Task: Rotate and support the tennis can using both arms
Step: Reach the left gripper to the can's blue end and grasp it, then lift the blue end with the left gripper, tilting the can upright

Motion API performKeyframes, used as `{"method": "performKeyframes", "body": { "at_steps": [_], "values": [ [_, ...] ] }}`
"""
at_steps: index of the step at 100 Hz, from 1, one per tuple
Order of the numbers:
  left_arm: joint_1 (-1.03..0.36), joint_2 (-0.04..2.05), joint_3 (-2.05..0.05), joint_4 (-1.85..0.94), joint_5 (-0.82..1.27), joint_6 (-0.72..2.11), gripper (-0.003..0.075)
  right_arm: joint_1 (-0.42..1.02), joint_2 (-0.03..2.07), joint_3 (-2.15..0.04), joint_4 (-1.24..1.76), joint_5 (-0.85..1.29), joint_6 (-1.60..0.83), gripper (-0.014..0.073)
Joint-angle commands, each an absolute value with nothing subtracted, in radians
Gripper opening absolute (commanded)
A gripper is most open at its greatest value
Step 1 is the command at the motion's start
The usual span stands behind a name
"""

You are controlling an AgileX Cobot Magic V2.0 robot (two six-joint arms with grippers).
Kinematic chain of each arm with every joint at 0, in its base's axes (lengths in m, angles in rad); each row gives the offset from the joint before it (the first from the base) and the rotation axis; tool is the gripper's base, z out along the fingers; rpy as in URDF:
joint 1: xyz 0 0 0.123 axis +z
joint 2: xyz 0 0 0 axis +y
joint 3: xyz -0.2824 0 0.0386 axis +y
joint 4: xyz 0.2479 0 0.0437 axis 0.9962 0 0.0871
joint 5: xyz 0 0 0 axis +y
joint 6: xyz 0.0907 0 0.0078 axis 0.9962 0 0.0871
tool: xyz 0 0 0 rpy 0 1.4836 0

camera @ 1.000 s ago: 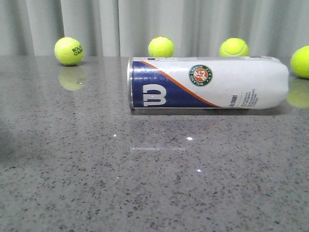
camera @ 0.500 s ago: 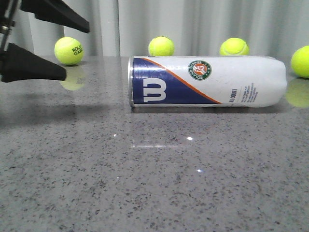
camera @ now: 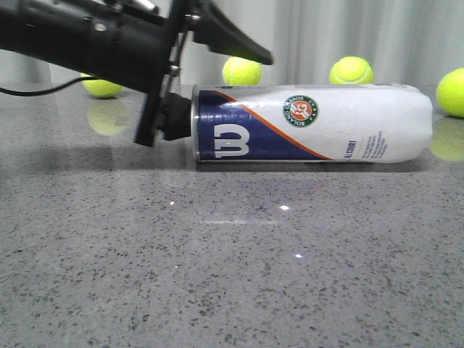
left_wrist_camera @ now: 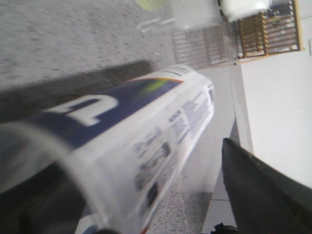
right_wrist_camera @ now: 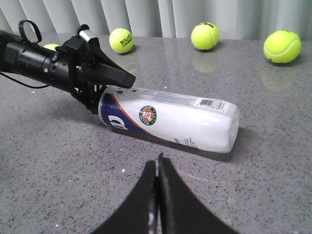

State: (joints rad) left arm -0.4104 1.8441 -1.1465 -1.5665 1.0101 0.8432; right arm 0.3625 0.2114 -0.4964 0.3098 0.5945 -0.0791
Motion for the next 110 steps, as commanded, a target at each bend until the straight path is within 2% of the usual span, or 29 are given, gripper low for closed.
{"method": "performKeyframes", "body": {
  "at_steps": [1,16,52,75,85,110],
  "values": [
    [-0.442,1.827,-1.199,-1.652,1.085,0.848,0.0527,0.359,0.222,-0.521,0.322,0.525,-0.089,-0.0069],
    [-0.46,1.847,-1.214,-1.687,1.121,0.849,0.0486,0.359,0.222,-0.521,0.322,0.525,-0.089,-0.0069],
    [-0.46,1.85,-1.215,-1.716,1.149,0.849,0.0167,0.359,0.222,-0.521,0.322,0.525,-0.089,-0.0069],
    [-0.46,1.85,-1.215,-1.722,1.175,0.849,0.0027,0.359,0.222,-0.521,0.322,0.525,-0.089,-0.0069],
    [-0.46,1.85,-1.215,-1.737,1.197,0.874,-0.0019,0.359,0.222,-0.521,0.322,0.525,-0.089,-0.0069],
    [-0.46,1.824,-1.261,-1.785,1.283,1.012,-0.0019,0.359,0.222,-0.521,0.322,0.525,-0.089,-0.0069]
  ]
}}
